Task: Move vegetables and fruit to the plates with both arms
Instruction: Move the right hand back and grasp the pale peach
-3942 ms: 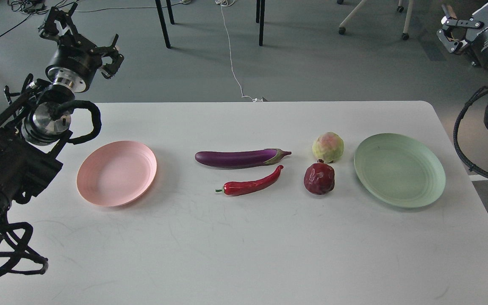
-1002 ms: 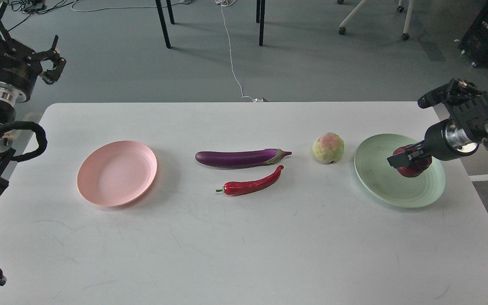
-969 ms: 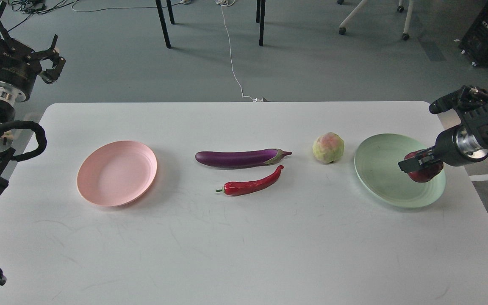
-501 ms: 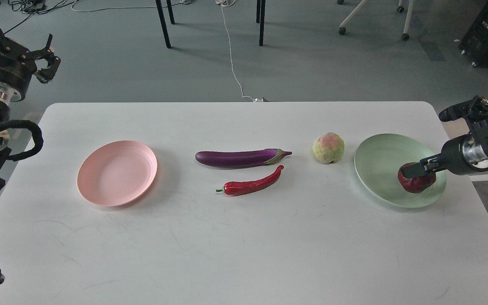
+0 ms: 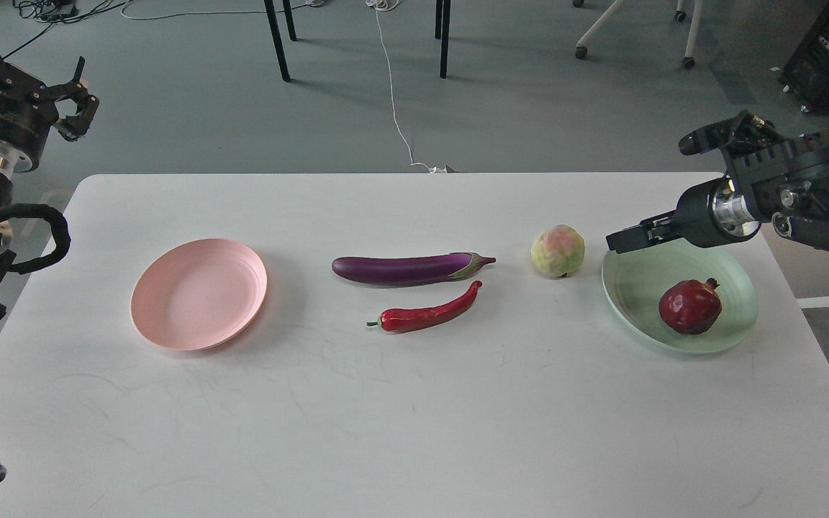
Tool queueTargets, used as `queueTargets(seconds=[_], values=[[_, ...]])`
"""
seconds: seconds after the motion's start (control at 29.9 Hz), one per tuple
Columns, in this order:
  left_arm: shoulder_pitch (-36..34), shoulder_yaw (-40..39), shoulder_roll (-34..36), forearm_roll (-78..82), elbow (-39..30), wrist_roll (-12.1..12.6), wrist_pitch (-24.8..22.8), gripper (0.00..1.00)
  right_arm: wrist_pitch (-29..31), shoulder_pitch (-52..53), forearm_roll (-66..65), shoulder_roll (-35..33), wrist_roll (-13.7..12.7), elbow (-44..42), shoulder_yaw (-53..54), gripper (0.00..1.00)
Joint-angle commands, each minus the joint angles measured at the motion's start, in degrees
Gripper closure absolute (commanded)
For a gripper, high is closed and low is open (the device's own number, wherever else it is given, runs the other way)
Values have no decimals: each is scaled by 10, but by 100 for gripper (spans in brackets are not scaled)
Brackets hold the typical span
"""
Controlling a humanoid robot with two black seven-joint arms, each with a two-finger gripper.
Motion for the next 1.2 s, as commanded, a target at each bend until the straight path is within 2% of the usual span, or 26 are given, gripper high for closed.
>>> queueTargets(seconds=[0.0,0.2,0.33,0.6,0.97,1.17], values=[[0,1,1,1,0,0,0,2,0,-4,17,58,2,-36,-15,5],[-2,0,2,2,24,0,-1,2,0,-41,27,130,5,-110,-41,5],[-7,2,2,2,33,0,-16,2,0,-49,28,138,5,-124,-41,5],[-7,3,2,2,33,0,-16,2,0,-68,27,142,5,-145,-41,5],[-8,3,1,2,33,-1,-16,2,-1,-127,28,198,2,-233,-39,6],[-8,4,1,2,33,-1,-16,2,0,-150,27,205,2,-263,-37,7]])
